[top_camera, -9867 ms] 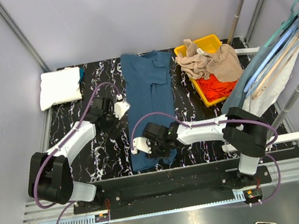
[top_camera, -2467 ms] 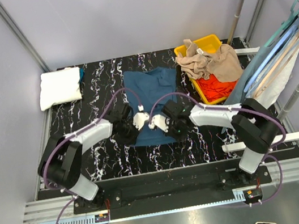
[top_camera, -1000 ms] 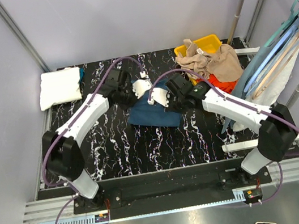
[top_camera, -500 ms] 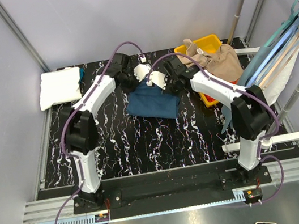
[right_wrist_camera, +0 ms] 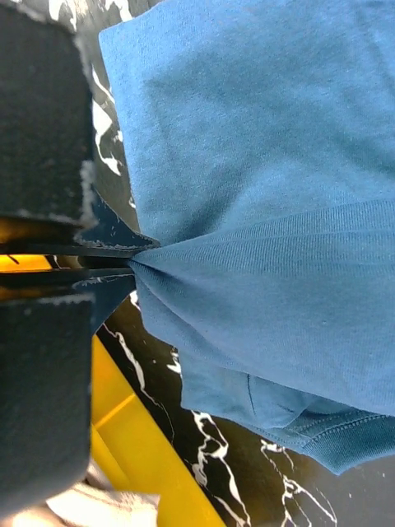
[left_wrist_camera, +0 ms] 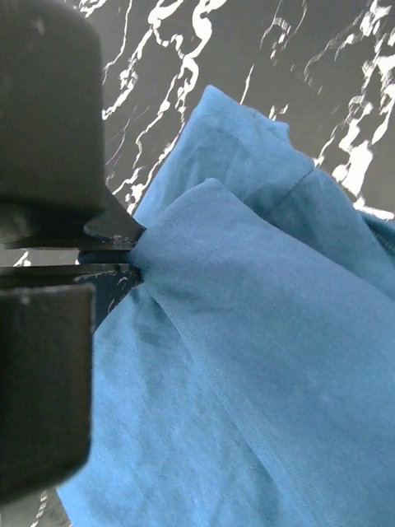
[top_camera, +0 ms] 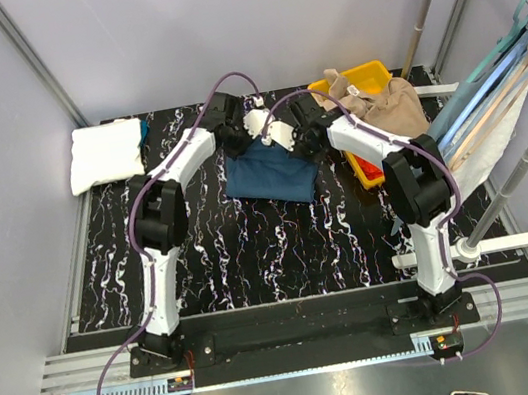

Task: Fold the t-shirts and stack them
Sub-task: Fold the tshirt

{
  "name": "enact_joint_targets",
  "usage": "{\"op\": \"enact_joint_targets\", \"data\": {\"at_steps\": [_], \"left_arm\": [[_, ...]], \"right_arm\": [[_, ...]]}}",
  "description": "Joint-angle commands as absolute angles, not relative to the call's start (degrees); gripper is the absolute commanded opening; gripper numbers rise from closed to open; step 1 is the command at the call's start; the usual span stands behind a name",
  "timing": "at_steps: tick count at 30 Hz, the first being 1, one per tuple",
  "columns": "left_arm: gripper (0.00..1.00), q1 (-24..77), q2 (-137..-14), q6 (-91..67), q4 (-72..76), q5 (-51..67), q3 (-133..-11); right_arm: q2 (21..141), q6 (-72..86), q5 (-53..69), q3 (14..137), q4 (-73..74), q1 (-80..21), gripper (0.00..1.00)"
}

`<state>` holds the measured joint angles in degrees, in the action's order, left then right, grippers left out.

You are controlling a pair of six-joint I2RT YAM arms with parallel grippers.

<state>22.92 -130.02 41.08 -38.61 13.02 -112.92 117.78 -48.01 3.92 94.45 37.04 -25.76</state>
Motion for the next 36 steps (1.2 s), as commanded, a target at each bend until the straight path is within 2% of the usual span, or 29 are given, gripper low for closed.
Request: {"op": "enact_joint_targets", "data": {"at_steps": [1, 4, 5, 6, 9, 15, 22, 29, 35, 36], "left_arm": [[0.09, 21.80, -130.69, 39.82, -30.07, 9.06, -116.02], [0.18, 21.80, -131.13, 38.85, -27.96, 7.74, -115.75], [0.21, 21.80, -131.39, 38.59, -27.69, 7.04, -115.66], [0.24, 21.80, -131.48, 38.24, -27.34, 6.68, -115.66], [0.27, 21.97, -131.92, 38.23, -25.67, 4.58, -114.96], [0.30, 22.50, -132.36, 37.97, -19.87, -1.48, -112.85], [0.33, 23.11, -133.77, 37.70, -15.30, -4.83, -113.47], [0.47, 23.64, -135.26, 36.74, -12.05, -6.50, -114.43], [0.66, 23.64, -135.26, 34.10, -7.30, -9.40, -114.61], [0.75, 23.64, -134.83, 33.58, -6.25, -9.75, -114.44]], "right_arm": [[119.18, -49.22, 2.46, 98.00, 36.83, -24.08, 0.00], [120.49, -49.22, 1.41, 98.79, 36.04, -23.91, 0.05], [121.28, -49.22, 0.71, 99.31, 36.04, -23.91, 0.14], [121.64, -49.22, 0.53, 99.58, 35.77, -23.91, 0.17], [122.69, -49.22, -0.78, 100.19, 34.90, -23.82, 0.32], [124.54, -49.83, -3.34, 101.51, 32.87, -23.64, 0.47], [127.09, -50.01, -5.27, 105.46, 32.70, -23.47, 0.49], [127.26, -49.66, -5.71, 105.82, 32.78, -23.47, 0.49], [127.00, -49.57, -6.15, 104.94, 32.70, -23.55, 0.49], [126.91, -49.66, -6.33, 104.68, 32.87, -23.47, 0.49]]}}
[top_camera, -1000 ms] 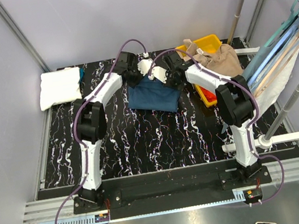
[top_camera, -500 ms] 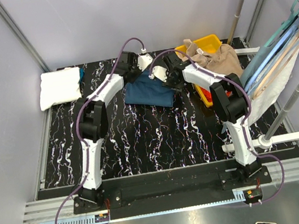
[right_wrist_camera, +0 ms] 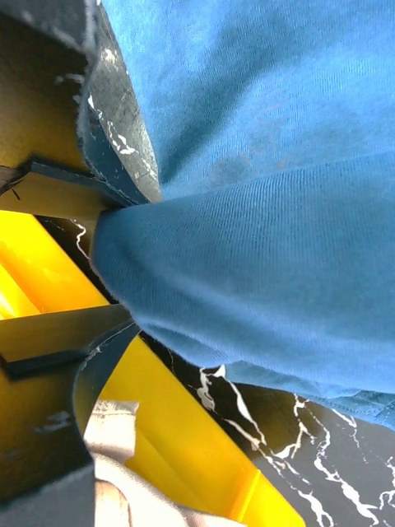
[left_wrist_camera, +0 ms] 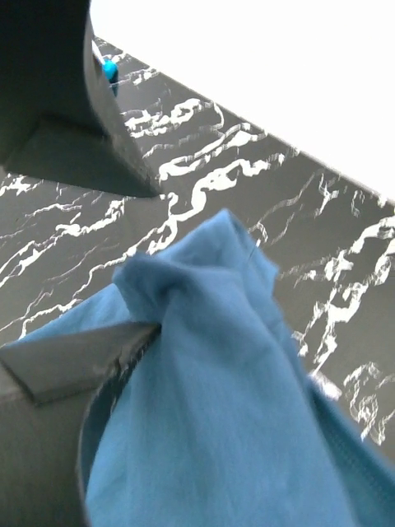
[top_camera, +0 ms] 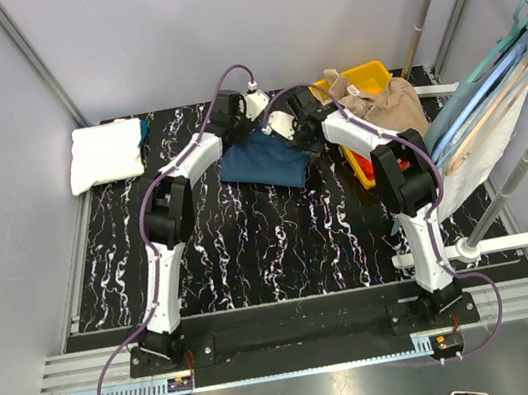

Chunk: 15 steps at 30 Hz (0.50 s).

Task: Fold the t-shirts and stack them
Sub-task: Fold the tshirt

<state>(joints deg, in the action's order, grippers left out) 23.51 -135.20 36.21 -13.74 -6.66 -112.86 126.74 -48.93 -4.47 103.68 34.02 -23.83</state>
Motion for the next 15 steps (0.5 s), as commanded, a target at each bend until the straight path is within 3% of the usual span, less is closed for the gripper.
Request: {"op": "enact_joint_targets", "data": {"at_steps": [1, 10, 15], "left_arm": [[0.78, 23.64, -134.56, 33.49, -5.89, -9.84, -114.26], [0.98, 23.73, -132.54, 33.75, -0.53, -12.56, -112.24], [0.99, 23.73, -133.50, 33.66, 2.11, -14.85, -114.25]], "right_arm": [[126.83, -49.66, -6.24, 104.50, 32.78, -23.47, 0.49], [127.53, -49.57, -6.77, 105.12, 32.78, -23.47, 0.49], [127.97, -49.66, -7.73, 105.21, 32.96, -23.47, 0.49]]}}
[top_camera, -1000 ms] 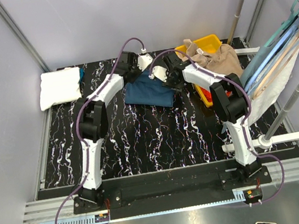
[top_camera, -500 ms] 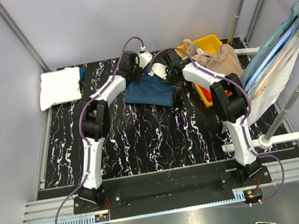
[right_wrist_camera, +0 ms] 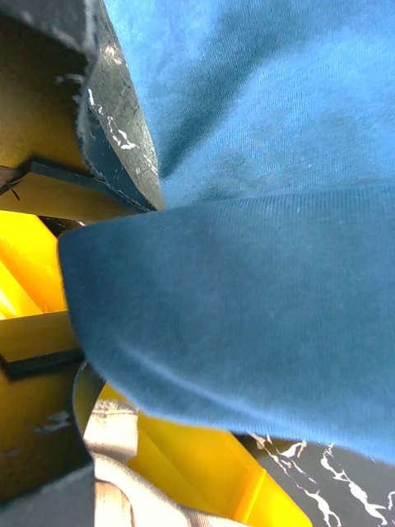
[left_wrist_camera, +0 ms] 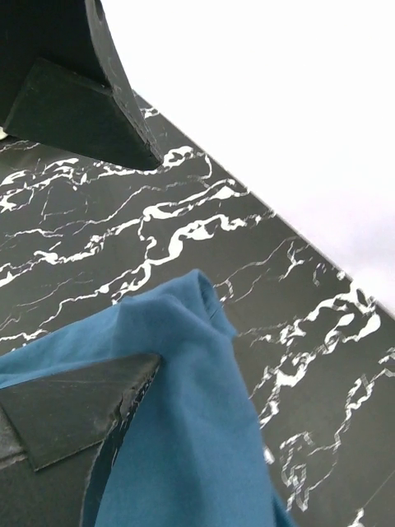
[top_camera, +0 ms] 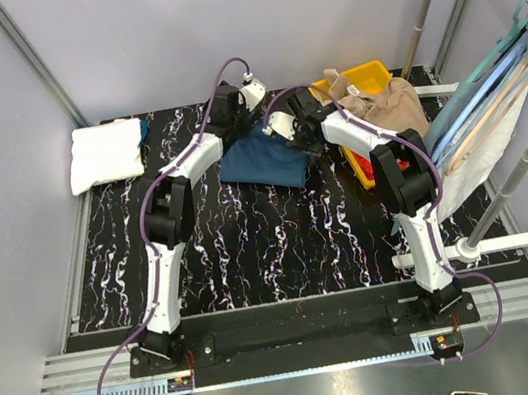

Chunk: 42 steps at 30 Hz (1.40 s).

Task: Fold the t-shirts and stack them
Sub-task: Fold the tshirt

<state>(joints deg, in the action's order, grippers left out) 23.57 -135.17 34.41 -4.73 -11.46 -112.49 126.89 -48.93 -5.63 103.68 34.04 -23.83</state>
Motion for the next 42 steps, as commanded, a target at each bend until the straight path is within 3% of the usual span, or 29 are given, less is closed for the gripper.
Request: {"op": "enact_joint_targets", "data": {"at_steps": [1, 13, 23, 28, 42], "left_arm": [[0.99, 23.73, -133.85, 33.66, 2.54, -15.29, -114.69], [0.99, 23.56, -138.26, 35.51, 9.75, -24.08, -122.87], [0.99, 23.03, -121.92, 33.31, 11.34, -21.71, -103.64], [0.99, 22.24, -115.50, 32.96, 10.64, -19.34, -94.76], [0.99, 19.34, -118.83, 32.34, 0.17, -9.58, -96.15]], "right_arm": [[127.88, -49.48, -7.73, 105.12, 32.87, -23.47, 0.49], [123.58, -47.02, -11.51, 102.39, 31.91, -23.47, 0.51], [117.08, -46.05, -12.48, 103.18, 31.90, -24.08, 0.66], [115.93, -45.79, -12.74, 102.75, 31.99, -25.48, 0.68], [119.62, -44.12, -10.90, 104.85, 32.26, -28.21, 0.68]]}}
